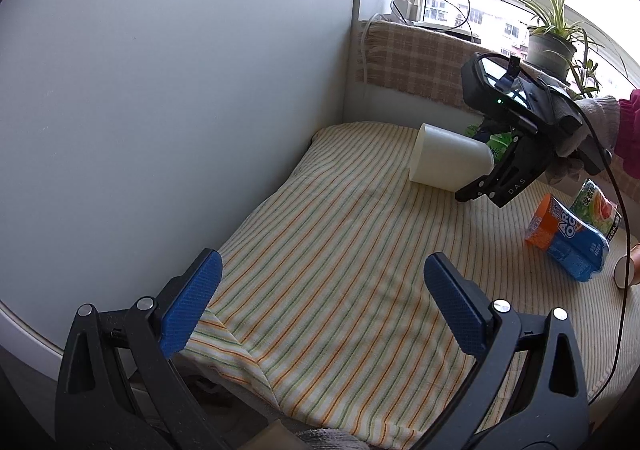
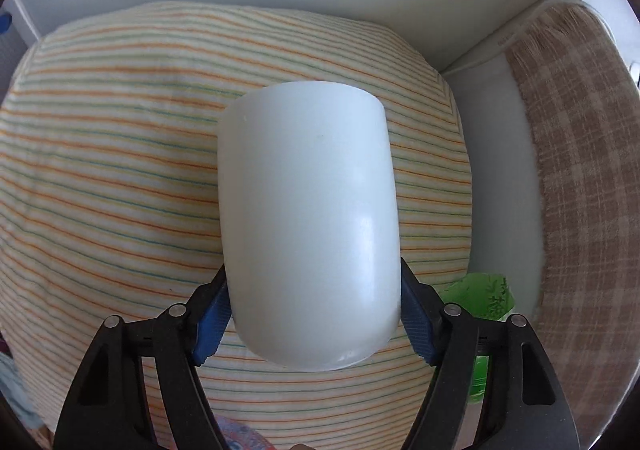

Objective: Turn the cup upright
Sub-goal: 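Close the right gripper around the white cup's body, then lift the white cup with the right gripper and rotate it upright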

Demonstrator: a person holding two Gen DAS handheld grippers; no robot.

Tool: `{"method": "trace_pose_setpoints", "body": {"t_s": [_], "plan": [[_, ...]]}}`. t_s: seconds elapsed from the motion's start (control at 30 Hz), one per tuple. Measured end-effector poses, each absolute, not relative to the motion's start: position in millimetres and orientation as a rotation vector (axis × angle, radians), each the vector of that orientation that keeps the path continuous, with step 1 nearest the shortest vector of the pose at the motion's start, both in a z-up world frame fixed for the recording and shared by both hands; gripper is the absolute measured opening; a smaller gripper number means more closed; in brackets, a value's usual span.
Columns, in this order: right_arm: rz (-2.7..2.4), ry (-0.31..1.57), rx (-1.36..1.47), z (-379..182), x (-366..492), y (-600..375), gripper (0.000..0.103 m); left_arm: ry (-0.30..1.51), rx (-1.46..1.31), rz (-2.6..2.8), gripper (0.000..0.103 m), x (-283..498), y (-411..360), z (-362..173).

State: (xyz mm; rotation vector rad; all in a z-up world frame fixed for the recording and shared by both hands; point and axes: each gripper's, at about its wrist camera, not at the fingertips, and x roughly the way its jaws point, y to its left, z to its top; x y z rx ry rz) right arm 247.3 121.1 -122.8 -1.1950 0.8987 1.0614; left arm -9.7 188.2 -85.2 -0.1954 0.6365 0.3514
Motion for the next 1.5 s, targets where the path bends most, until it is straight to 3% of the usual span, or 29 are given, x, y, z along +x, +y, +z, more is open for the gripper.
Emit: {"method": "trace_pose_setpoints", "body": {"t_s": [0.27,0.67,1.07,1.5], "plan": [[1.087,0.989,-1.039,-118,220,110,0.073,0.626,-0.177,0.349,0.102,-17,183,-82],[1.020,1.081,-0.590,-95,201,67,0.073,0.604,-0.181,0.333,0.102,-26,176,-74],[0.909,0.895,-0.313,-60,111,-11,0.073,0.593,-0.223,0.242,0.102,-31,162,-60],[0.432,0.879,0.168,-92,19,-155,0.073,0.650,-0.259,0.013,0.102,-11,100,-55]]}}
